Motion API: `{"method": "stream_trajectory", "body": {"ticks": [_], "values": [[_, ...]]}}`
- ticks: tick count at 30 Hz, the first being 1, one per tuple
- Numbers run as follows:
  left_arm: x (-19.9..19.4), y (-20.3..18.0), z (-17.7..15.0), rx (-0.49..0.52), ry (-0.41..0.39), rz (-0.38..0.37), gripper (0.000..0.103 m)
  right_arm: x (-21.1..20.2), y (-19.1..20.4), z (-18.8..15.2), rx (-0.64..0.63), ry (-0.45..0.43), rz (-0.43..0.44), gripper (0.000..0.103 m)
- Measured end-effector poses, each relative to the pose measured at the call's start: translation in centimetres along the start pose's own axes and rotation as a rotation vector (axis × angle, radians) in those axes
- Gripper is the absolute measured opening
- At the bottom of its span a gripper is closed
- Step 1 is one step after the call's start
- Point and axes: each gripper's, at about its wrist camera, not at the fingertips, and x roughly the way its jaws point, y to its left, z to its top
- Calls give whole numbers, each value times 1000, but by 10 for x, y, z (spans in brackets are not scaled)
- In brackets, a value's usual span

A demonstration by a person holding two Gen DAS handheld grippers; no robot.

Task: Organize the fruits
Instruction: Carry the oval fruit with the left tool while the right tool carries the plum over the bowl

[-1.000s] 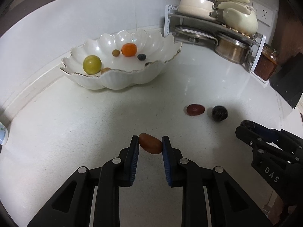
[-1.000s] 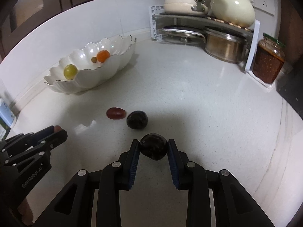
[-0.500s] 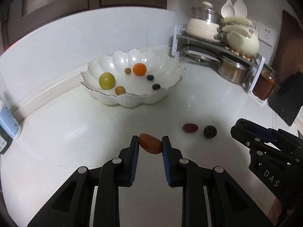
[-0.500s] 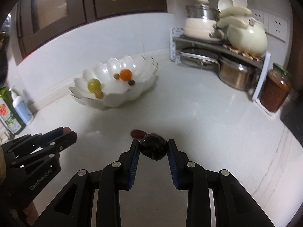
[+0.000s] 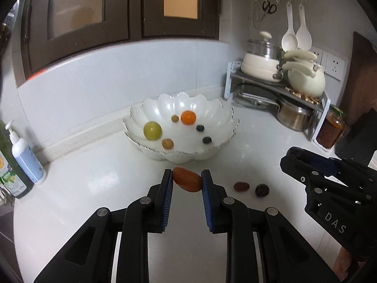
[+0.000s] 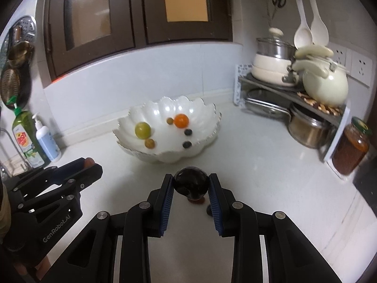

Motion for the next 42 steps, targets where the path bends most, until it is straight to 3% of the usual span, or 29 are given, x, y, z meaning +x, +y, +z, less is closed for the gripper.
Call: {"method": "stream_trajectory", "body": {"ticks": [12, 27, 42], "values": [[-7, 12, 26, 0, -65, 16, 25, -1, 11, 31, -48, -70, 3, 31], [13, 20, 67, 45, -96, 53, 25, 26, 13, 72, -58, -85, 5, 31], [56, 32, 107, 36, -26, 34, 25, 72, 3, 114, -67, -23, 20, 31]]}}
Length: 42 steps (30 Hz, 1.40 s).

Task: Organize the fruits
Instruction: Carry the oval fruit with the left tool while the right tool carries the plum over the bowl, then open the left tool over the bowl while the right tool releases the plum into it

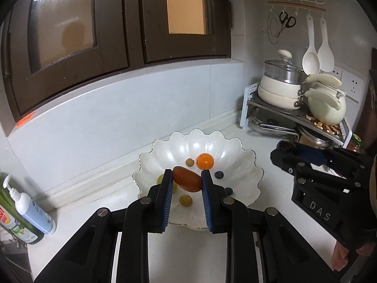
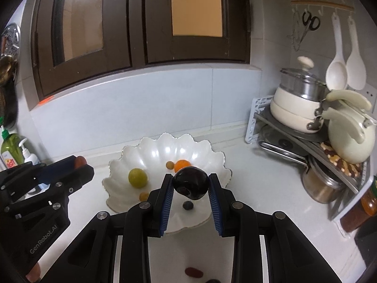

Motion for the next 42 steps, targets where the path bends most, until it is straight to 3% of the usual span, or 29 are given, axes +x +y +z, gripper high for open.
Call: {"method": "stream_trajectory", "body": {"ticks": [6, 17, 42], "values": [[23, 5, 13, -17, 49, -10, 25, 32, -4, 14, 25, 85, 45, 31], [75, 9, 33, -39, 155, -23, 25, 80, -9, 31, 4, 193, 41, 31], [173, 1, 27, -16, 398, -11, 25, 168, -22, 25, -13, 427, 5, 31]]}}
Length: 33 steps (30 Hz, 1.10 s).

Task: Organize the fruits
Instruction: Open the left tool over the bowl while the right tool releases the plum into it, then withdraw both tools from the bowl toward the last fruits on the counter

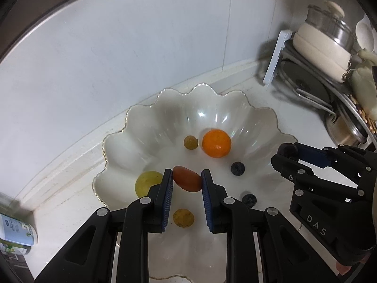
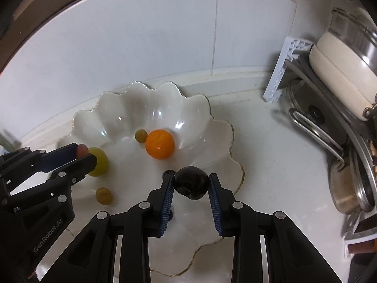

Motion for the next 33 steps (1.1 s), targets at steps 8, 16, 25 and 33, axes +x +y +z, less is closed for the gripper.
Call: {"method": "stream_trajectory", "body": {"ticks": [8, 16, 25, 33], "values": [[12, -4, 0, 11, 34, 16, 26, 14, -5, -4, 14, 42, 18, 32], [4, -2, 0, 11, 18, 42, 48, 5, -8, -4, 35, 22, 6, 48], [-29, 0, -8, 8, -51, 67, 48, -25, -11, -14, 41, -49, -6, 48], [-65, -3, -21, 6, -124, 77, 50, -61, -7, -27, 41, -116, -14, 48]]}}
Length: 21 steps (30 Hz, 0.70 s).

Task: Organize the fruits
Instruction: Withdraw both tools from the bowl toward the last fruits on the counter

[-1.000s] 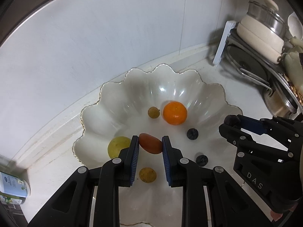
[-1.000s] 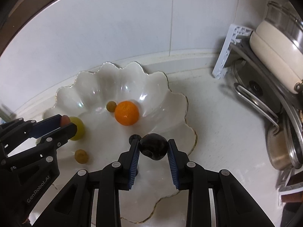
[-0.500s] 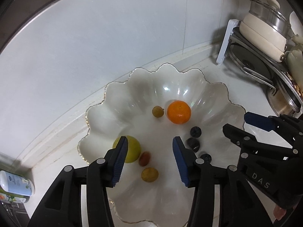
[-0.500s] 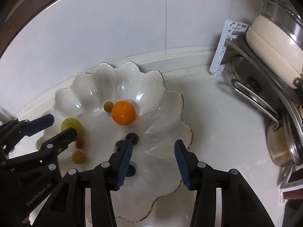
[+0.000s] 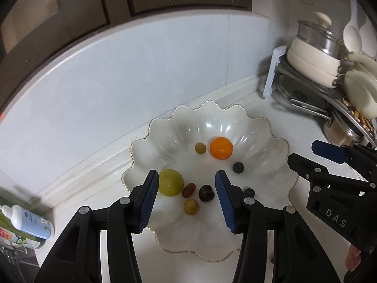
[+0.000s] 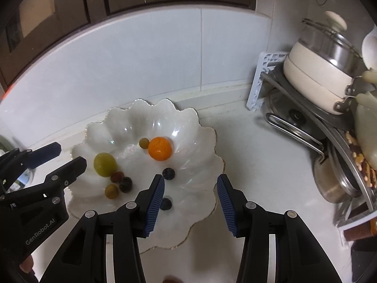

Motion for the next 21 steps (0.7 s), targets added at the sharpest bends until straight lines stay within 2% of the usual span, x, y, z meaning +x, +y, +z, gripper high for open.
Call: {"method": "stream_trajectory", "body": {"ticks": [8, 12, 21], "values": [[-40, -4, -15, -4, -66, -28, 51, -38, 1, -14, 6, -66, -9, 48], [-54, -6, -21, 3, -90, -35, 51, -61, 3, -23, -13, -124, -66, 48], [-84, -13, -36, 12, -139, -72, 51, -92, 3, -44, -12, -173, -61, 48]]}}
